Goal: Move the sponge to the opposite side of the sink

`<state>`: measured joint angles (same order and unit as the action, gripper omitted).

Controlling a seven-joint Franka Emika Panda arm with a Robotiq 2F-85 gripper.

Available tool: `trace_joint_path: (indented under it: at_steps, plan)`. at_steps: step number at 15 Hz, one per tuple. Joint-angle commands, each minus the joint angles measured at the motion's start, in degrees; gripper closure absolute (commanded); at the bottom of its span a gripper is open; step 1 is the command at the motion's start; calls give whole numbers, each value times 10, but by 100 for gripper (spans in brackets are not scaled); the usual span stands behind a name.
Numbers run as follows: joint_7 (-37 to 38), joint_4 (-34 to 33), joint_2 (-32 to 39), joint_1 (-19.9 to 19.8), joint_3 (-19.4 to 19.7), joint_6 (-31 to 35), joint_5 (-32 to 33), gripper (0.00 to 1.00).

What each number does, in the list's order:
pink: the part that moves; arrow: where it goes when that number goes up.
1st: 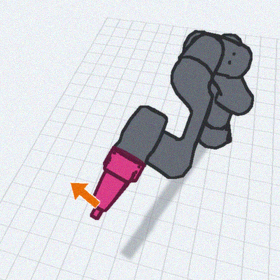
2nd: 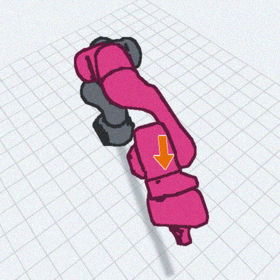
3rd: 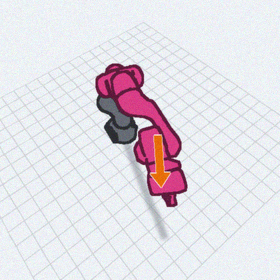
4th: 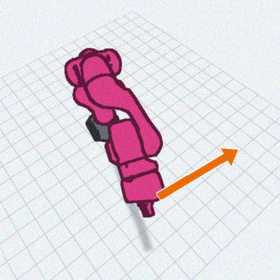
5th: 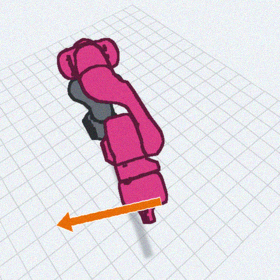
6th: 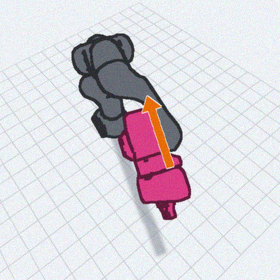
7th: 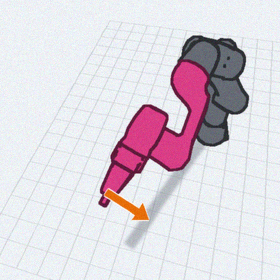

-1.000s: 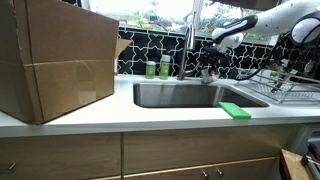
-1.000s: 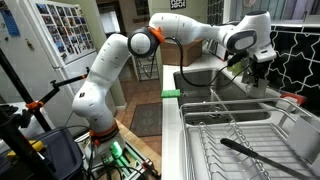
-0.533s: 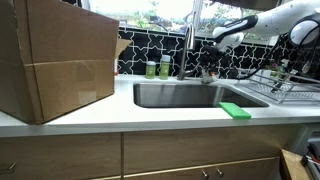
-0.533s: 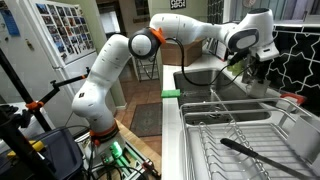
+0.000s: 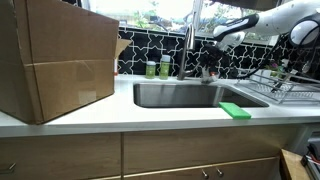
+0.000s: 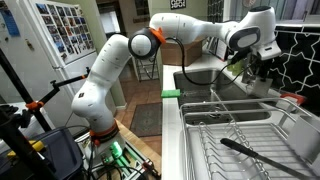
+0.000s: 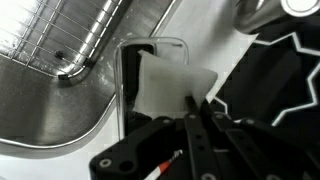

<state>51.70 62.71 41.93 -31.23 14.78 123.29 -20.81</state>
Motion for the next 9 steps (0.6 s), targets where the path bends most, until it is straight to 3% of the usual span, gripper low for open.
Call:
trace_joint_path:
  at_steps: [1, 9]
  plan:
    - [3, 7, -30, -7, -3, -25, -10, 95]
    - [13, 70, -137, -2, 3, -93, -13, 95]
